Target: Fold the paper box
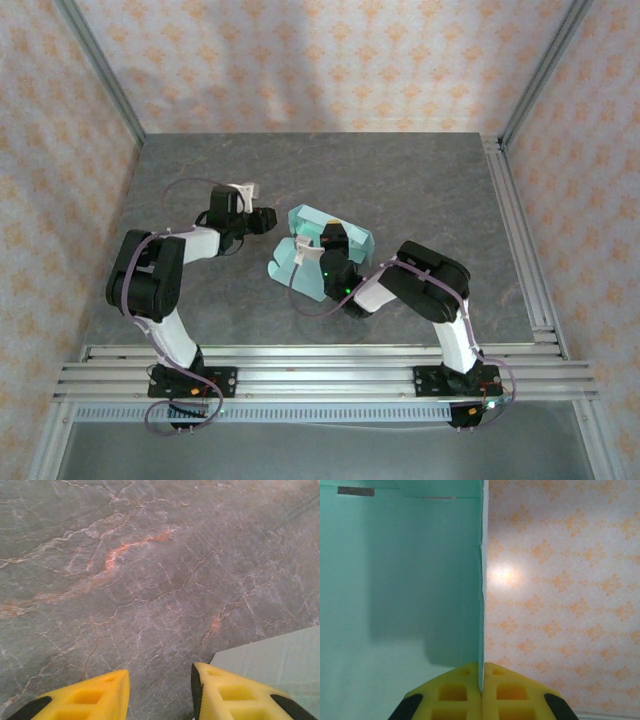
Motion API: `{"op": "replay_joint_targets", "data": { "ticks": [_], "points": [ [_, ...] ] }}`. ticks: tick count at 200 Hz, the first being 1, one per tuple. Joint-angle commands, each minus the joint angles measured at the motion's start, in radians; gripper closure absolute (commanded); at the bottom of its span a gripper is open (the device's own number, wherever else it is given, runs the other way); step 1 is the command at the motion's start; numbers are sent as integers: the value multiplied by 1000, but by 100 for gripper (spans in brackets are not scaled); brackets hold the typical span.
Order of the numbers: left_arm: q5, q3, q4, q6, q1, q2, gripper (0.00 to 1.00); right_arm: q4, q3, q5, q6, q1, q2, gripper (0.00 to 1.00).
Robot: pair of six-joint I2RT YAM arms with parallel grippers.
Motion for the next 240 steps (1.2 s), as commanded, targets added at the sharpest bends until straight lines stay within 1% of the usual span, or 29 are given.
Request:
{"op": "replay_joint_targets", "data": {
  "ticks": [1,25,51,114,168,240],
  "points": [
    [54,37,-49,61,-27,25,59,-34,-14,-12,17,1,-30,100],
    [67,46,-40,84,-56,44,56,-46,-17,-13,24,1,-32,100],
    [72,43,-39,101,-79,42,55,-51,-17,-9,29,1,-31,100],
    [78,-21,2,101,-88,19,54,-65,-12,-6,39,0,-27,100],
    [102,-23,22,121,-103,17,51,-79,-3,-8,44,0,-33,100],
    [113,22,10,128,-124,50,50,-123,3,-13,72,0,-48,100]
  ]
}}
